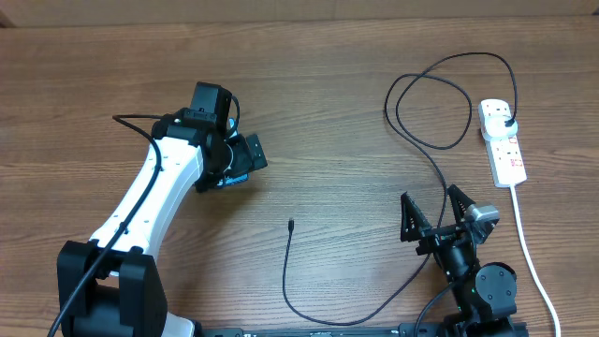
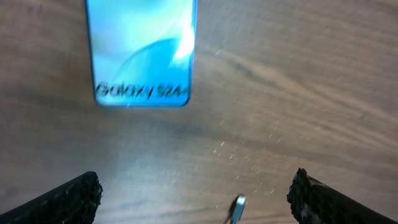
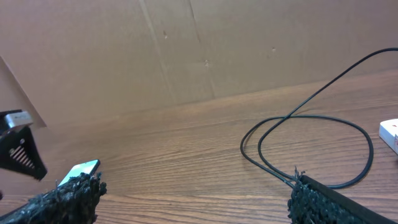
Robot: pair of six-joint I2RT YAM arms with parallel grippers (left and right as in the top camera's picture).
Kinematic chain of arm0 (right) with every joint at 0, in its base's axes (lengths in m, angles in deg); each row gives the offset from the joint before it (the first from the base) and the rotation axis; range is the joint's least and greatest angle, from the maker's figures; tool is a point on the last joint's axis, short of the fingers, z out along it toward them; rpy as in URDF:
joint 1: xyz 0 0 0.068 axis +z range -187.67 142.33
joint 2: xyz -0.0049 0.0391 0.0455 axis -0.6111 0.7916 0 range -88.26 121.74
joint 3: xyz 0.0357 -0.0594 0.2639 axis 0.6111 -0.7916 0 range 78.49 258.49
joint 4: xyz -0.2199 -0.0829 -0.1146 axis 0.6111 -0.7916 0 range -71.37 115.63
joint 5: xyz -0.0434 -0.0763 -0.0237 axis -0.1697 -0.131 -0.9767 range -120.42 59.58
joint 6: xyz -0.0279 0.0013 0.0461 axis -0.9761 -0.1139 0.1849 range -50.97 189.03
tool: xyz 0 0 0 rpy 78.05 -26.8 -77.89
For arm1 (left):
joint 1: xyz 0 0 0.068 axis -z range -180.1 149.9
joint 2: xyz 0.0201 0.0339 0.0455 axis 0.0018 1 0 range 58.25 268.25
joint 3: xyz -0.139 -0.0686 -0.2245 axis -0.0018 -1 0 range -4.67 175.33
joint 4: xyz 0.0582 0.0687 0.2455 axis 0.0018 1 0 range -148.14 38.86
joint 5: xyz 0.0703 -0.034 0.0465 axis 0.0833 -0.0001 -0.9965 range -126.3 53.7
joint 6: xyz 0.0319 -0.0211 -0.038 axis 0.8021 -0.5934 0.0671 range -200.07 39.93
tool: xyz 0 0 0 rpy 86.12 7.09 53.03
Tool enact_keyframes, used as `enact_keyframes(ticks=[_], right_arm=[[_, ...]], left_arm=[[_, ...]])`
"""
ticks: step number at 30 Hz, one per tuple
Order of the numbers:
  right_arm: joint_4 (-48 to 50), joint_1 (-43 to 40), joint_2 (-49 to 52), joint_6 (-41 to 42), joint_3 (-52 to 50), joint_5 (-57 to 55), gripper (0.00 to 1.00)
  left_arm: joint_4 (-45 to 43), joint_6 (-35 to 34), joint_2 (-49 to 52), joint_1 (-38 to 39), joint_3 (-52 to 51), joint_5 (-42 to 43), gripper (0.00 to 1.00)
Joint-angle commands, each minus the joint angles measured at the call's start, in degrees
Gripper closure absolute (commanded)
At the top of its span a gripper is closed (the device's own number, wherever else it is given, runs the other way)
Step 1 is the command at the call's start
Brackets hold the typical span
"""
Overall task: Plug charger to phone and switch on socket
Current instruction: 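Lower the left gripper onto the phone's top edge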
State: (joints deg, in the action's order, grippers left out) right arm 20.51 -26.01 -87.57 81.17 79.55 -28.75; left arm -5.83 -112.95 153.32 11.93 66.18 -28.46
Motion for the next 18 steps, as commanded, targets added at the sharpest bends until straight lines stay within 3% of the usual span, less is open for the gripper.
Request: enact_keyframes(ticks=[1,10,13,18], right_arm=[[0.4,-0.2,-0.5,-0.2,-0.6,0.1,0.0],[0.4,-0.2,-0.5,-0.2,-0.6,0.1,0.0],[0.4,-0.2,-0.5,-0.2,-0.6,0.1,0.0],[0.4,-0.2,-0.5,-0.2,-0.6,0.1,0.0]], left_arm=[[-1.5,0.7,0.1,0.3,0.2,-1.0,0.0],[6.6,3.3,0.3,-5.5,17.3,-3.1,0.0],[9.5,3.4,0.3,-6.5,24.1,-7.8,0.0],[9.9,4.2,0.3,-6.1,26.8,-12.6,0.0]])
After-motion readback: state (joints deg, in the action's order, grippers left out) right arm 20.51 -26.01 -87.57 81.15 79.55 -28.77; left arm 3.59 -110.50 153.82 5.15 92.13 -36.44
